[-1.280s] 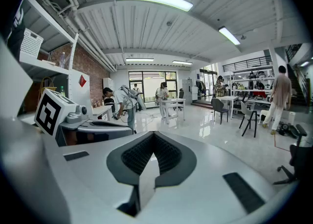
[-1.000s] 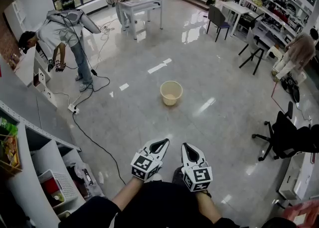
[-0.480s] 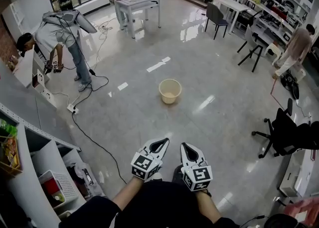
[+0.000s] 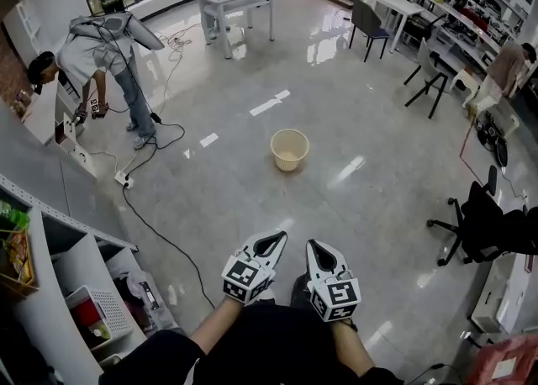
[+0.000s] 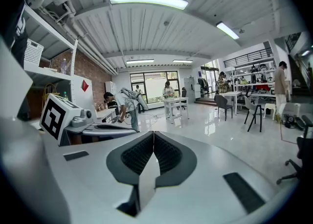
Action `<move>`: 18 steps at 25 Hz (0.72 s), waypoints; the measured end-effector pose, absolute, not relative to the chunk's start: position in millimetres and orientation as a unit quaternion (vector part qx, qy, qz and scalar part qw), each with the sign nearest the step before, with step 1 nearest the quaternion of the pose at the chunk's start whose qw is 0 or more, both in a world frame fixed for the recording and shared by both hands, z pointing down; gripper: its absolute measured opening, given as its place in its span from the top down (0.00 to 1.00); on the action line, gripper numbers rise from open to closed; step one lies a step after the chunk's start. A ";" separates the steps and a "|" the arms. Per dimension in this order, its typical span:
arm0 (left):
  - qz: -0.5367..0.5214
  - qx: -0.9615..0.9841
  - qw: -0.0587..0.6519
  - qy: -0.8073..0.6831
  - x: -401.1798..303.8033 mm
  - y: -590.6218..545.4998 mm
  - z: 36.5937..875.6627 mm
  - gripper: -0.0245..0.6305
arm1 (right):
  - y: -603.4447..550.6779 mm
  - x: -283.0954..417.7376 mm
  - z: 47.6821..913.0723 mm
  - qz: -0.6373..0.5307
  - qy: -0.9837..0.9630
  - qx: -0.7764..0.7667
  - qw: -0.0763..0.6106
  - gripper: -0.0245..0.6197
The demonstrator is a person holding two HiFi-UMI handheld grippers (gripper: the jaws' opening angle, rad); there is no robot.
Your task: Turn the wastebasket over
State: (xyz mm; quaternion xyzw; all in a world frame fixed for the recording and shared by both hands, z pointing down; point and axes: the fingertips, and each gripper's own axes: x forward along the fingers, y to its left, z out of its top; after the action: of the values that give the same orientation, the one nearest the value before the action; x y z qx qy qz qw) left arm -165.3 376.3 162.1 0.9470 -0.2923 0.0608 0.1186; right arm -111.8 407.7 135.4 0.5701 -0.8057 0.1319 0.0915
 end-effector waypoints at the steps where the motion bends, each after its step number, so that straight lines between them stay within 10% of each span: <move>1: 0.062 0.947 0.120 -0.293 -164.9 374.3 162.8 0.95 | 405.9 -111.9 136.4 0.133 -0.807 0.568 0.092 0.95; 18: 0.075 0.927 0.129 -0.345 -140.1 284.3 162.7 0.95 | 313.6 -85.2 140.9 0.148 -0.837 0.518 0.094 0.95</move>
State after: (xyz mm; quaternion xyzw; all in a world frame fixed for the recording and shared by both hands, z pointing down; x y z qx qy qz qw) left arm -140.1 284.3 162.7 0.9266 -0.3453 0.0749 0.1289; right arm -85.2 313.6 140.9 0.5180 -0.8372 0.1477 0.0943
